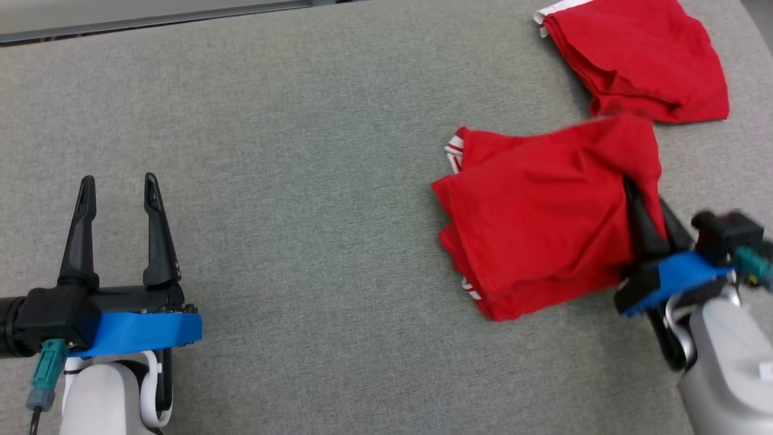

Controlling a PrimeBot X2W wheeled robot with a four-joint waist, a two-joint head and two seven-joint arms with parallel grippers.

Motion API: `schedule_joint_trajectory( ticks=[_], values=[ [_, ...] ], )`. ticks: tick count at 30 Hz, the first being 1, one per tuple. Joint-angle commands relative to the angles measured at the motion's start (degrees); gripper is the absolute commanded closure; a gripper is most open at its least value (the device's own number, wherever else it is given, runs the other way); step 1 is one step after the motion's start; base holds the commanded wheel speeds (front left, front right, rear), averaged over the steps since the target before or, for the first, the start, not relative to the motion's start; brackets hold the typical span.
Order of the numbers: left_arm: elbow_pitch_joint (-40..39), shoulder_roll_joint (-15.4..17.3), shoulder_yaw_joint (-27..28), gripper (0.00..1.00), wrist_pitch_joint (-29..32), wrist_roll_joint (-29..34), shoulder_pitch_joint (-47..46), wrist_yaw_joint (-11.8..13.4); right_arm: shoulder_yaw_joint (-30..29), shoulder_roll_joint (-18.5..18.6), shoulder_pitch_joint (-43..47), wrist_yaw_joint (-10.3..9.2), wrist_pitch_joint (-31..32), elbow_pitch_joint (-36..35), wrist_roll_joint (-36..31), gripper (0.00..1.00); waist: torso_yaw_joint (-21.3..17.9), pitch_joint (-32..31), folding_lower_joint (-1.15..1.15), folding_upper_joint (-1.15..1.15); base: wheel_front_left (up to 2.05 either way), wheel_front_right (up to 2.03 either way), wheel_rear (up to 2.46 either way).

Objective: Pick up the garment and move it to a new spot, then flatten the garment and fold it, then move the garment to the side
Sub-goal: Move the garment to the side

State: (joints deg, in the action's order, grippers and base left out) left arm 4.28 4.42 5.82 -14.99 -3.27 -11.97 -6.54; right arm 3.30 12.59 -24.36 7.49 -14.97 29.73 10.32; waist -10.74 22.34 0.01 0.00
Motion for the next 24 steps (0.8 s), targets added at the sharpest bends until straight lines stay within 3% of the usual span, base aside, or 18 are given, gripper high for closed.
schedule_joint_trajectory(
  ticks=[1,11,24],
  values=[
    [-0.4,0.0,0.2,0.0,-0.2,0.2,-0.4,-0.1,1.2,1.1,-3.5,0.01,-0.1,-1.0,-0.5,1.0,0.7,0.8,-0.01,0.0,0.0,0.0,0.0],
    [-2.2,1.0,-0.6,0.0,-0.2,0.4,-4.2,-0.5,5.7,8.5,-22.6,0.0,4.7,0.7,-1.8,1.0,3.2,6.3,-0.01,0.0,0.0,0.0,0.0],
    [-5.5,2.8,-1.5,0.0,-0.2,0.8,-6.0,-0.8,5.4,25.4,-36.2,0.0,11.2,13.5,1.0,1.0,4.5,11.0,-0.01,0.0,0.0,0.0,0.0]
  ],
)
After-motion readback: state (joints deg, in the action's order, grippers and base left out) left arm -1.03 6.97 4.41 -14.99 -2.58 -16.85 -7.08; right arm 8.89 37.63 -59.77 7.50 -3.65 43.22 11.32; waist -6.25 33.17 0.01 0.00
